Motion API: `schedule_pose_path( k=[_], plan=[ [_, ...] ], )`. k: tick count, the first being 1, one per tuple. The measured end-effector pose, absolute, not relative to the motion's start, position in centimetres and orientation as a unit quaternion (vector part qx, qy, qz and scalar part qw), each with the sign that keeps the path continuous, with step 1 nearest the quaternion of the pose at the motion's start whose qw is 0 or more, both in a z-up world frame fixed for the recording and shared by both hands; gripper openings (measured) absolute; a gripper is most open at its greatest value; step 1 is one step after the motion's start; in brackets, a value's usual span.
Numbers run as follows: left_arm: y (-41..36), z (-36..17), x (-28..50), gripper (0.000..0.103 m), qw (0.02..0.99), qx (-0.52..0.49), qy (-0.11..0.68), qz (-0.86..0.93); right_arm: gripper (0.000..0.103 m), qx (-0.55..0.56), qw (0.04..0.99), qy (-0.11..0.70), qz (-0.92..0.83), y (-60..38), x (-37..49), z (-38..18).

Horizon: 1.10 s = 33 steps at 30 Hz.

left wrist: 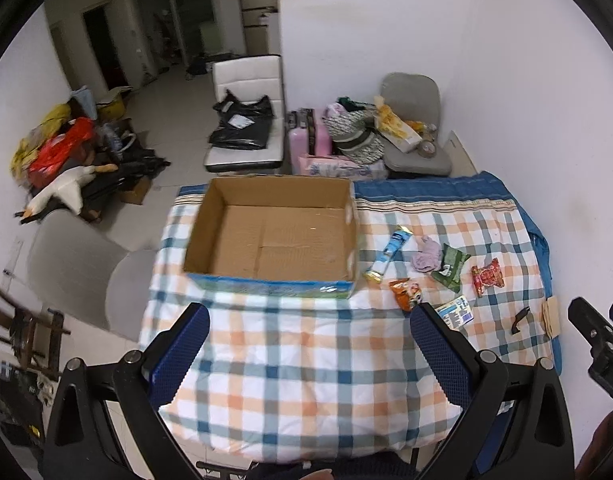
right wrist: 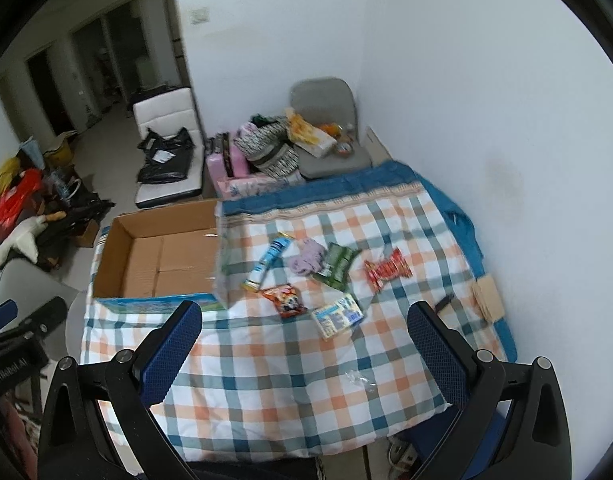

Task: Organize soft objects
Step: 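Grasp the green snack bag with the left tool while the right grasps the red candy bag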

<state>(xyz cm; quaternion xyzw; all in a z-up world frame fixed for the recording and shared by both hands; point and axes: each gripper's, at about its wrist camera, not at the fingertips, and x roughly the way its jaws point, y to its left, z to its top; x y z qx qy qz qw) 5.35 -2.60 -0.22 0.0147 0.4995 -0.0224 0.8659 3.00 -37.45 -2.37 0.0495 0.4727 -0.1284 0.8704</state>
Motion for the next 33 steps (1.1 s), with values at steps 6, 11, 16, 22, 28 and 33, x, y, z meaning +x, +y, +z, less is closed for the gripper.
schedule_pose_path(
  k=[6, 11, 16, 22, 28, 33],
  plan=[
    [-8.6, -7.6, 12.1, 0.103, 0.826, 0.042, 0.558, -0.066, 0.103, 0.1, 0.829, 0.524, -0.165, -45.7, 6.6, -9.0],
    [-14.8, -13.6, 17.0, 0.103, 0.787, 0.035, 0.605, -0.113, 0.103, 0.146, 0.793, 0.563, -0.182, -52.6, 10.1, -15.7],
    [-22.0, -19.0, 21.7, 0.1, 0.759, 0.053, 0.63, -0.155, 0.103, 0.221, 0.741, 0.605, -0.192, -59.2, 14.9, -24.3],
    [-28.2, -26.3, 25.9, 0.089, 0.712, 0.073, 0.676, -0.175, 0.101, 0.357, 0.652, 0.628, -0.229, -66.7, 19.9, -36.2],
    [-30.7, -31.2, 27.7, 0.089, 0.665, 0.058, 0.717, -0.2, 0.09, 0.438, 0.594, 0.633, -0.234, -69.0, 22.8, -44.1],
    [-32.9, -33.9, 29.0, 0.089, 0.633, 0.046, 0.74, -0.223, 0.057, 0.426, 0.592, 0.651, -0.212, -68.3, 23.4, -45.8]
  ],
)
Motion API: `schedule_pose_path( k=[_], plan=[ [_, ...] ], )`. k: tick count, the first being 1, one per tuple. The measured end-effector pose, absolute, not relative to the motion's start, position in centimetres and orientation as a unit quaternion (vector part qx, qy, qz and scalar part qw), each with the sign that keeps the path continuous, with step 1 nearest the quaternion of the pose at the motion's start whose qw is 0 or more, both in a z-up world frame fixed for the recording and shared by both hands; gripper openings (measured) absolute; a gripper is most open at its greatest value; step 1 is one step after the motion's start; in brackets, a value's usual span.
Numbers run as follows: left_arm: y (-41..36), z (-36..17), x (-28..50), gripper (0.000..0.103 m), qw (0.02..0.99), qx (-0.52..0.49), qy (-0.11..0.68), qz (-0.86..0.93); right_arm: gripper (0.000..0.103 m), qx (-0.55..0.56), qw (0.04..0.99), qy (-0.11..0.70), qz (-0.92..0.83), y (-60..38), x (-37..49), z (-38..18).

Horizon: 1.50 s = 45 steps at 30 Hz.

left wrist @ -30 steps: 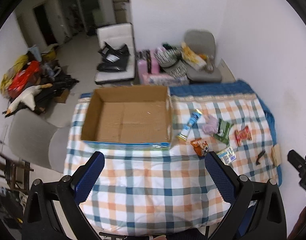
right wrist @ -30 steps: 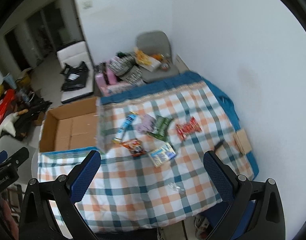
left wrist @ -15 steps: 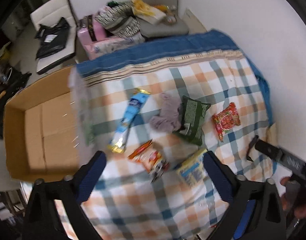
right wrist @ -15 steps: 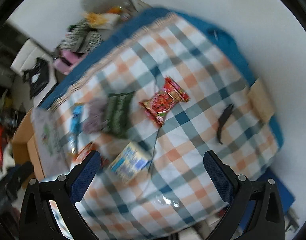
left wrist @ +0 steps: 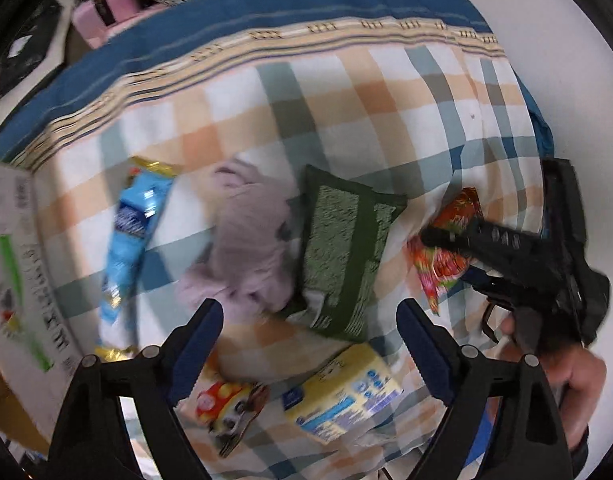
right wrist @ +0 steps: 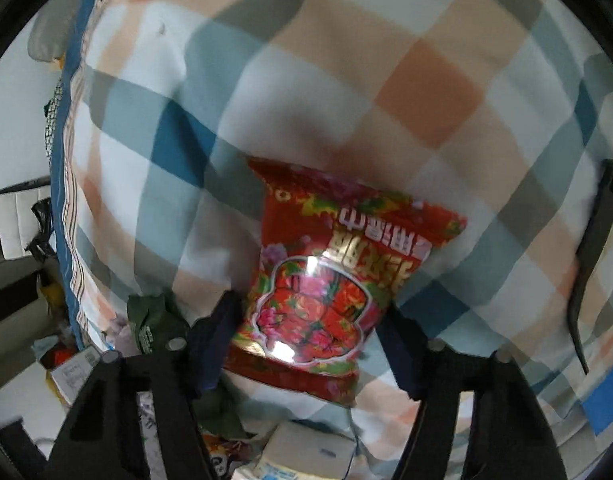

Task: Organize soft objects
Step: 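Grasp the green snack bag with the left tool while the right grasps the red candy bag, then carry both bags over the box and open both tools to drop them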

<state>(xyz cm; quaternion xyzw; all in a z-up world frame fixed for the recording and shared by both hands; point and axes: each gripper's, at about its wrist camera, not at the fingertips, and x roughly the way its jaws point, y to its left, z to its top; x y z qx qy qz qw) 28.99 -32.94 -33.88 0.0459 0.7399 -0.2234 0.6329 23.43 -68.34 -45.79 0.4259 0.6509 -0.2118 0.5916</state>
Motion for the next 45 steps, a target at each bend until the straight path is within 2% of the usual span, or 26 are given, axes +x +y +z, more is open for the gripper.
schedule_pose_path(
  k=[6, 8, 9, 13, 14, 15, 16, 19, 25, 29, 40, 45],
  plan=[
    [-36.8, -36.4, 29.8, 0.089, 0.612, 0.085, 0.746, -0.247, 0.052, 0.344, 0.59, 0.708, -0.178, -66.9, 22.1, -45.5],
    [-38.2, -36.9, 29.7, 0.076, 0.608, 0.1, 0.744, -0.258, 0.052, 0.329, 0.594, 0.713, -0.176, -66.4, 21.8, -45.3],
    [-38.9, -37.2, 29.6, 0.067, 0.603, 0.11, 0.746, -0.26, 0.052, 0.32, 0.595, 0.716, -0.174, -66.1, 21.8, -45.3],
    [-40.5, -39.4, 29.2, 0.067, 0.593, 0.181, 0.746, -0.243, 0.052, 0.315, 0.595, 0.72, -0.168, -65.2, 22.1, -45.3],
    [-40.4, -40.0, 29.1, 0.064, 0.59, 0.187, 0.749, -0.237, 0.052, 0.317, 0.594, 0.72, -0.168, -64.8, 22.0, -45.4],
    [-40.2, -40.5, 29.0, 0.049, 0.588, 0.189, 0.751, -0.234, 0.052, 0.316, 0.594, 0.721, -0.168, -64.5, 22.1, -45.5],
    [-39.7, -40.9, 28.9, 0.044, 0.586, 0.19, 0.753, -0.231, 0.052, 0.311, 0.595, 0.721, -0.168, -64.0, 22.0, -45.4],
    [-38.5, -40.6, 28.7, 0.037, 0.597, 0.168, 0.749, -0.232, 0.05, 0.302, 0.598, 0.723, -0.167, -63.0, 21.8, -45.2],
    [-38.4, -40.8, 28.0, 0.037, 0.605, 0.177, 0.74, -0.234, 0.052, 0.264, 0.601, 0.737, -0.161, -59.1, 21.7, -45.6],
    [-39.1, -39.5, 27.1, 0.034, 0.622, 0.16, 0.733, -0.226, 0.049, 0.246, 0.61, 0.735, -0.163, -57.2, 21.8, -44.7],
    [-29.5, -28.4, 23.0, 0.033, 0.684, 0.062, 0.689, -0.23, 0.048, 0.245, 0.687, 0.675, -0.109, -45.5, 17.2, -35.3],
    [-23.8, -22.0, 22.5, 0.033, 0.721, 0.027, 0.659, -0.214, 0.048, 0.208, 0.722, 0.659, -0.038, -36.3, 16.1, -29.7]
  ],
)
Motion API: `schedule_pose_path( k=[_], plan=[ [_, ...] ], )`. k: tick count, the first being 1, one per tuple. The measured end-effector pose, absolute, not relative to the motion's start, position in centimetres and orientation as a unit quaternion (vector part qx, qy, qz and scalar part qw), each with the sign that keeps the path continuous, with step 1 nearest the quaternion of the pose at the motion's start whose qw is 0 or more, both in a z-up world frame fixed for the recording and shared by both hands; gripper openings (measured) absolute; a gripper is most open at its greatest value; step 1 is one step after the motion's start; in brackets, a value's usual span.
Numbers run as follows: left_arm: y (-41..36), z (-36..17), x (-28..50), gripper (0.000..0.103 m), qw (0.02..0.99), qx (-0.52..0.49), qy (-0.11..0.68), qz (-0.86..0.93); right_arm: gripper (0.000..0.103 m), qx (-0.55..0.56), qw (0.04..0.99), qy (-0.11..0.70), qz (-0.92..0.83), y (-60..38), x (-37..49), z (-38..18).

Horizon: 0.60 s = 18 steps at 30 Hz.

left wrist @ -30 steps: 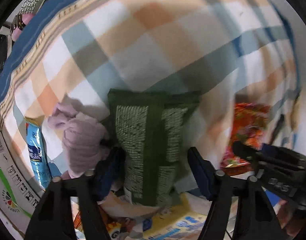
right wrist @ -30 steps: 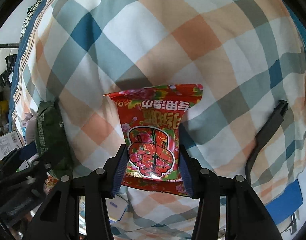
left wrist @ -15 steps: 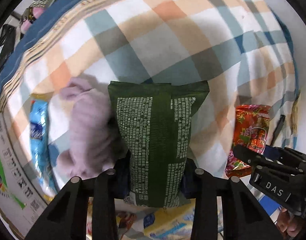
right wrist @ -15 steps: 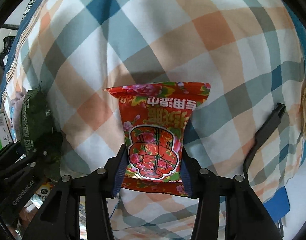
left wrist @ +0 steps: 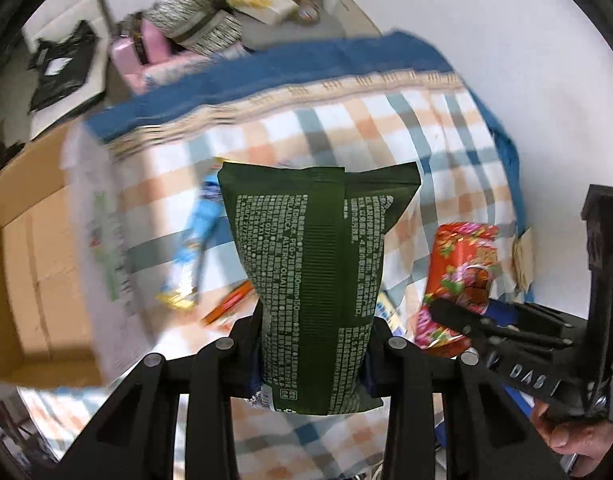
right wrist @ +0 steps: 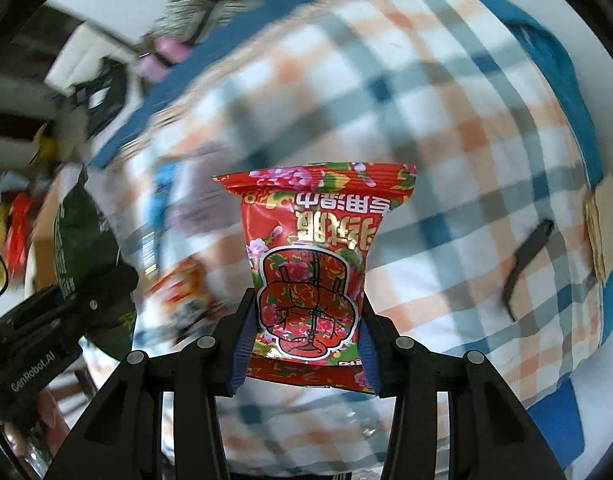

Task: Organize soft objects
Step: 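Carry both bags over the box and open both tools to drop them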

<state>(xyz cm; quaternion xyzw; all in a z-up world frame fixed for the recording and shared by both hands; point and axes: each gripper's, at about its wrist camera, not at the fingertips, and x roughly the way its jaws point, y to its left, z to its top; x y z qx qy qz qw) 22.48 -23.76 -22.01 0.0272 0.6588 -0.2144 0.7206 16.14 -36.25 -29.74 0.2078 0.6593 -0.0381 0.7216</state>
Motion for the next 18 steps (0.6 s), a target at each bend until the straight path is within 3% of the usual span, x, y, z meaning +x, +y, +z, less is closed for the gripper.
schedule_pose_path(
  k=[9, 18],
  plan=[
    [-9.8, -17.8, 24.4, 0.033, 0.752, -0.033, 0.643, -0.14, 0.048, 0.145, 0.739, 0.649, 0.105, -17.9, 18.4, -17.2],
    [0.7, -19.3, 29.6, 0.033, 0.75, -0.077, 0.648, -0.109, 0.048, 0.096, 0.735, 0.66, 0.12, -5.1, 24.9, -14.1]
  ],
)
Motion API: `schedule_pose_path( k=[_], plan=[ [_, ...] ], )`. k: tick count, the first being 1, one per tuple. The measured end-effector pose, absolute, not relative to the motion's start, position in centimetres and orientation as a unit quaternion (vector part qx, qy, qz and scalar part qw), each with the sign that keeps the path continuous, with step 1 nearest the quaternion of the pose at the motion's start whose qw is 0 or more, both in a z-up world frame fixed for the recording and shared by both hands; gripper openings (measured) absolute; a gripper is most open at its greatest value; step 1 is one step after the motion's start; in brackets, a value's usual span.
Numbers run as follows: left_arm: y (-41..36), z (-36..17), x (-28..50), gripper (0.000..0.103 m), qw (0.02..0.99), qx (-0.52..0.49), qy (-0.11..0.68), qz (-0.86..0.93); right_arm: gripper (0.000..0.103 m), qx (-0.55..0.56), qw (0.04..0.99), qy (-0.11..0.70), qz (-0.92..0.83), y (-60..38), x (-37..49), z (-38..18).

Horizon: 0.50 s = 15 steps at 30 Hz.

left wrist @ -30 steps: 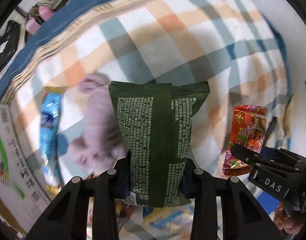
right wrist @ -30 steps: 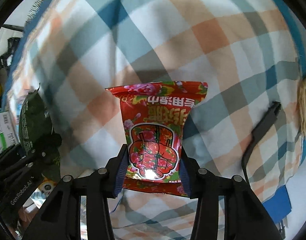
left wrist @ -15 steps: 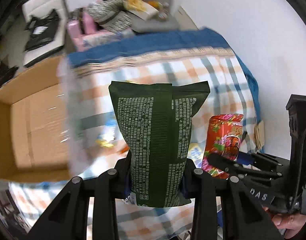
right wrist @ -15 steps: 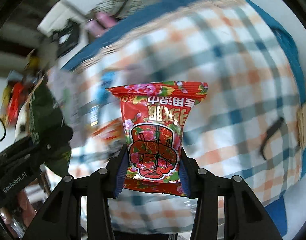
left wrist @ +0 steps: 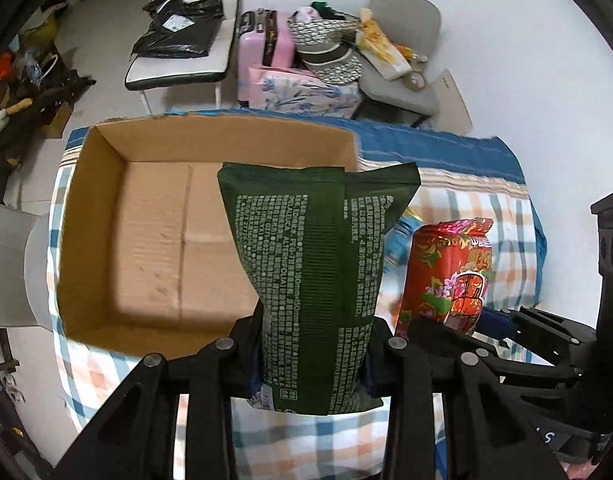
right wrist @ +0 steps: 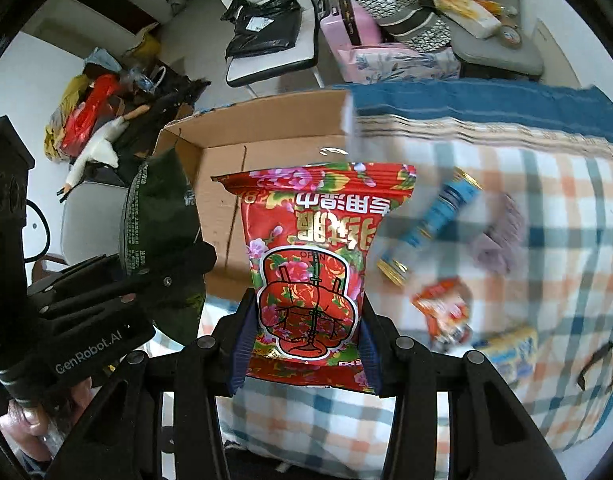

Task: Organize soft objects
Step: 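Carry both bags over the box and open both tools to drop them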

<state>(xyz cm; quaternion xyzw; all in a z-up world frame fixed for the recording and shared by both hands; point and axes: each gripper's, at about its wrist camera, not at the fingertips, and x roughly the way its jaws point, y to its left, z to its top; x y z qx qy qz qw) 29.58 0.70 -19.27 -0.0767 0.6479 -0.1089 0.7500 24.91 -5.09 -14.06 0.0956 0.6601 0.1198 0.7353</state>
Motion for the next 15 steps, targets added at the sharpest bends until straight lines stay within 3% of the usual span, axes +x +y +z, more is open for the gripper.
schedule_pose_path(
  k=[6, 15],
  plan=[
    [4.2, -24.2, 35.5, 0.033, 0.711, -0.104, 0.687, -0.109, 0.048, 0.089, 0.722, 0.68, 0.096, -6.8, 30.7, -19.0],
    [4.8, -31.1, 41.6, 0.033, 0.666, -0.107, 0.728, -0.123, 0.048, 0.07, 0.695, 0.713, 0.052, -4.6, 38.5, -31.0]
  ],
)
